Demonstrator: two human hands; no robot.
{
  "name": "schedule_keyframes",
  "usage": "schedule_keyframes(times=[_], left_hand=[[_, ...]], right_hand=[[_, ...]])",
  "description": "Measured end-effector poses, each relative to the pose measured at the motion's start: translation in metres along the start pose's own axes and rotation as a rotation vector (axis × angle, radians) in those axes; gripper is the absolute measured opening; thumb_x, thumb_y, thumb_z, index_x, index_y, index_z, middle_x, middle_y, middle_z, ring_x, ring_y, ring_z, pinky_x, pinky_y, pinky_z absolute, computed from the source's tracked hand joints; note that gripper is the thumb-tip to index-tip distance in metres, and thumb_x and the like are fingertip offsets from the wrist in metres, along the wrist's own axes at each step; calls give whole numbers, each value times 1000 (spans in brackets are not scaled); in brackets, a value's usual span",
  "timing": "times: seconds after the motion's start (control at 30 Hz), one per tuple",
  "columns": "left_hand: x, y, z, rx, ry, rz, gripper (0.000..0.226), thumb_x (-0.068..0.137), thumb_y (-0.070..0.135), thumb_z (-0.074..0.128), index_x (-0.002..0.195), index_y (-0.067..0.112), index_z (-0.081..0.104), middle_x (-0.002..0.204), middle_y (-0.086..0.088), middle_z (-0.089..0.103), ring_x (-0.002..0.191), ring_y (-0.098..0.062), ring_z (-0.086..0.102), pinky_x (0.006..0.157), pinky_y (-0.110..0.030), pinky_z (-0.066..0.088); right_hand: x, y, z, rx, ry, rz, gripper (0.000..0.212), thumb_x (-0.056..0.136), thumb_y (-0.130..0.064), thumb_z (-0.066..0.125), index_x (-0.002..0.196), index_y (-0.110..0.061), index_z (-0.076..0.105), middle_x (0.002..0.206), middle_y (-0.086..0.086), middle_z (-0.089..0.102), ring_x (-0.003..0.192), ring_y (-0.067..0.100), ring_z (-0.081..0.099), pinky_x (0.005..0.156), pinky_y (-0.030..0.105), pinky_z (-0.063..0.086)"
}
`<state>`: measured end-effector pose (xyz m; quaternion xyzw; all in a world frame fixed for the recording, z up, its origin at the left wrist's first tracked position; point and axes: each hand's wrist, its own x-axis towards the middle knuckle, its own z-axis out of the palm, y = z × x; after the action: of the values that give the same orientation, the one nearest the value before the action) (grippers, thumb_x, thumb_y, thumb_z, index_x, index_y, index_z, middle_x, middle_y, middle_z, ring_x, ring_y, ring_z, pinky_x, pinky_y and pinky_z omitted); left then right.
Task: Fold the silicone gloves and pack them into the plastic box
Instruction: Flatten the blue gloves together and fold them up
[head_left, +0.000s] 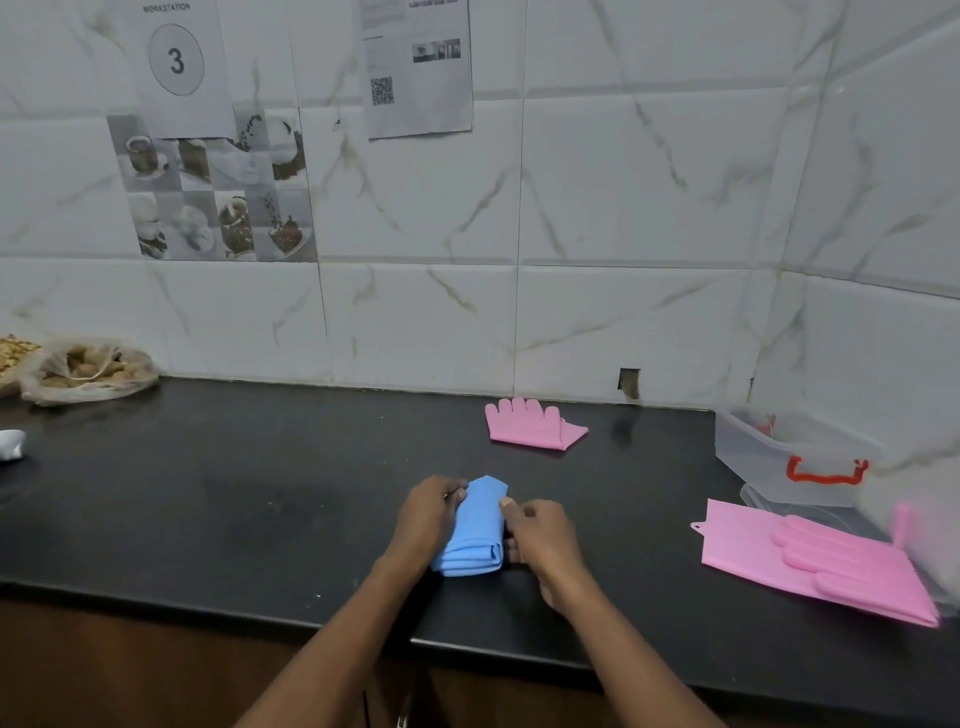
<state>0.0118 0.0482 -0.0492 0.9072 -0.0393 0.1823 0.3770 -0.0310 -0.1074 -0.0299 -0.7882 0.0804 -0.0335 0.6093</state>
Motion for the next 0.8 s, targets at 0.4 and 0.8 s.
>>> schedule_keyframes(times=[0.4, 0.8], left_hand=[[-4, -12, -12, -343, 294, -255, 59, 104, 26, 36, 155, 8, 12, 148, -20, 42, 136, -32, 41, 113, -40, 32], [-13, -15, -28, -476, 724, -251, 59, 102, 44, 27, 152, 13, 26, 156, -10, 32, 143, -24, 31, 113, -34, 24]], right_hand=[[6, -29, 54, 264, -114, 128, 41, 81, -7, 66, 116, 0, 44, 100, 12, 61, 83, 24, 65, 60, 29, 55], [38, -37, 106, 776, -211, 323, 37, 82, 2, 67, 113, 7, 48, 110, 29, 63, 90, 41, 68, 71, 49, 59]])
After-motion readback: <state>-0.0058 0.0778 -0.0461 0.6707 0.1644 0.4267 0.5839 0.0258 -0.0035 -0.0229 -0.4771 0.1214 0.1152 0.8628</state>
